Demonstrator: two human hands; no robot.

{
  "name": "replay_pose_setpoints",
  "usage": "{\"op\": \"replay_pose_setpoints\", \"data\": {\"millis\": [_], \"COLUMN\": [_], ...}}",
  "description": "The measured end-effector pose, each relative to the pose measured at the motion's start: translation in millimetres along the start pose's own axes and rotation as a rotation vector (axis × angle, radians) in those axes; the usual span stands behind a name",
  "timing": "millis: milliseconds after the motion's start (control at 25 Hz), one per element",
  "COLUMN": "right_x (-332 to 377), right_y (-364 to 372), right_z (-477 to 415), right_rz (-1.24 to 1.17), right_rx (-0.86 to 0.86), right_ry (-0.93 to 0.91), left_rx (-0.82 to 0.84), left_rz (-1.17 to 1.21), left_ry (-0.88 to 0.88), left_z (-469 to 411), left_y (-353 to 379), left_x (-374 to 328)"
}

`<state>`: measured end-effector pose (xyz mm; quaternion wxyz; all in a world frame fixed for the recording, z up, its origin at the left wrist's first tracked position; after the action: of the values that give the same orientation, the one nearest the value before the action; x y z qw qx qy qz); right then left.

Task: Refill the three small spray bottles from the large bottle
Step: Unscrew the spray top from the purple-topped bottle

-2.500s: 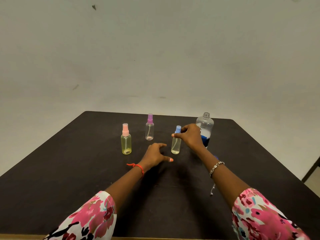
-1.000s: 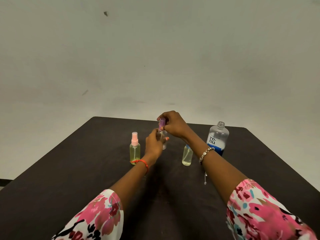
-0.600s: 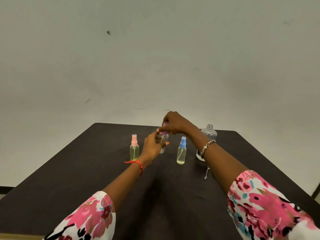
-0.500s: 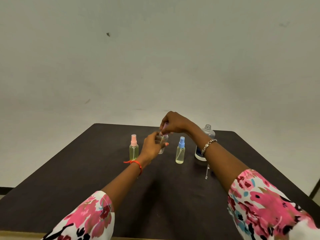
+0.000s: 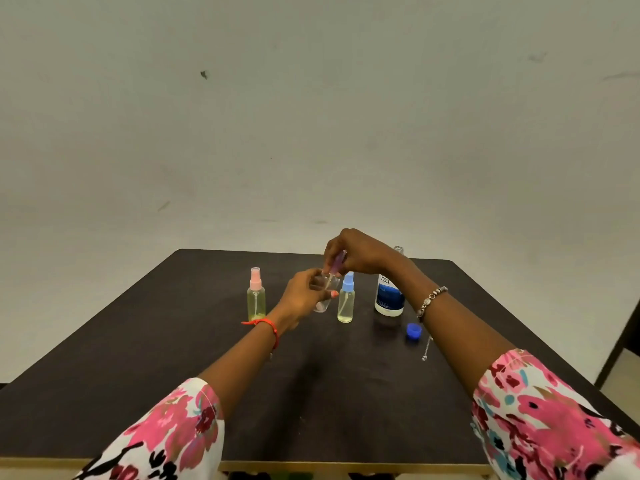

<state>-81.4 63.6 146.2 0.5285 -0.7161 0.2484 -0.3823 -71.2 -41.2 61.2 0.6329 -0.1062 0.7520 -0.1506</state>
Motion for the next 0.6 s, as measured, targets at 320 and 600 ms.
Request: {"op": "replay_pose_setpoints", "data": {"millis": [320, 600], "right_x": [-43, -89], "right_y": [-5, 70], "right_z": [35, 69], "right_rz": [-0.370, -0.650], "right_rx": [-0.194, -0.111], "right_ry": [0.087, 0.370], "left_rx": [0.082, -0.205], "left_rz": [0.032, 0.099], "left_ry": [-0.144, -0.257], "left_z": [-4, -14], "left_y": [-9, -20], "left_x": [26, 50]}}
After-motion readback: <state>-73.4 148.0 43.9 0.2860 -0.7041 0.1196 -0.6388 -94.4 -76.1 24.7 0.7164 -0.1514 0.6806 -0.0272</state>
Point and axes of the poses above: each hand's wrist, its own z-axis away from the middle knuckle, its own y-axis out of the palm, x = y × z, the point moved 4 cm from there along -z, towards the middle knuckle, and after that the axes turned 1 degree about y, right-handed, at the moved point
